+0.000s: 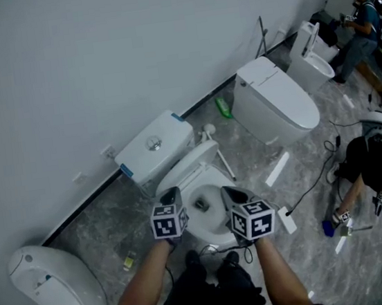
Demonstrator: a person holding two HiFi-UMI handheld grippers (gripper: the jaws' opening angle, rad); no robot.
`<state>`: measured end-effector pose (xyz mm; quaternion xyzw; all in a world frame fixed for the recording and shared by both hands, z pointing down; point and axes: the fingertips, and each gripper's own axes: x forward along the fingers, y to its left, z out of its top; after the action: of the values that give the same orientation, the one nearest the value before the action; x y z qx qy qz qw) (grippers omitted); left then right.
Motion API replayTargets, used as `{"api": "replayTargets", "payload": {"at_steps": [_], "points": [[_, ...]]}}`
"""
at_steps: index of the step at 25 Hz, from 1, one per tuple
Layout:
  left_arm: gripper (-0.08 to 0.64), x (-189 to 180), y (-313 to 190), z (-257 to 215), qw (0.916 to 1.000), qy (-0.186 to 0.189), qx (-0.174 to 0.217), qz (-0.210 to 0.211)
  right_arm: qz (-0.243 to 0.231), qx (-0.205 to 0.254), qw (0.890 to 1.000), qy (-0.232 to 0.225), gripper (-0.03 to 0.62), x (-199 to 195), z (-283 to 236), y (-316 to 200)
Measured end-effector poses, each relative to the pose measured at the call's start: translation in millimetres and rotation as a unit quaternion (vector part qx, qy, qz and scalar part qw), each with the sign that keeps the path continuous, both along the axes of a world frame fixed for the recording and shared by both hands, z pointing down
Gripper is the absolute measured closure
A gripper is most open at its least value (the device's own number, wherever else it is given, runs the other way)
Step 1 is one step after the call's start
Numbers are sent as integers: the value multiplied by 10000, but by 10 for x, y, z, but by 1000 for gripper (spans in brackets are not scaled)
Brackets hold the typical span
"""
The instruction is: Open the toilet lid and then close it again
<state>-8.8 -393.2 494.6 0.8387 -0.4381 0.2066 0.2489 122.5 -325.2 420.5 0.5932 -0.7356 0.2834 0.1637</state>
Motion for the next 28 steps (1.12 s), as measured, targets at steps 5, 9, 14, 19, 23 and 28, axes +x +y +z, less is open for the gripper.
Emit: {"api": "replayTargets", "payload": {"at_steps": [5, 9, 14, 19, 23, 28], "points": [[552, 41, 49, -57, 9999, -64, 96, -76, -137, -17, 9999, -47, 581, 27, 8, 51], [552, 53, 121, -117, 9997, -151, 150, -81, -256, -49, 9996, -66, 581, 23, 46, 79], [552, 42, 179, -302, 9992, -154, 360, -86, -371, -24, 9993, -107, 581, -40, 48, 2], [505, 22, 121, -605, 9958, -273, 824, 300, -552, 11, 9984, -151, 581, -208, 22, -100], [394, -20, 15, -670, 9940, -366, 873, 540, -618, 27, 9980, -161, 581, -315, -20, -171], [323, -4, -135, -453, 9908, -680, 618, 998, -598, 6, 9982, -77, 581, -330, -33, -201]]}}
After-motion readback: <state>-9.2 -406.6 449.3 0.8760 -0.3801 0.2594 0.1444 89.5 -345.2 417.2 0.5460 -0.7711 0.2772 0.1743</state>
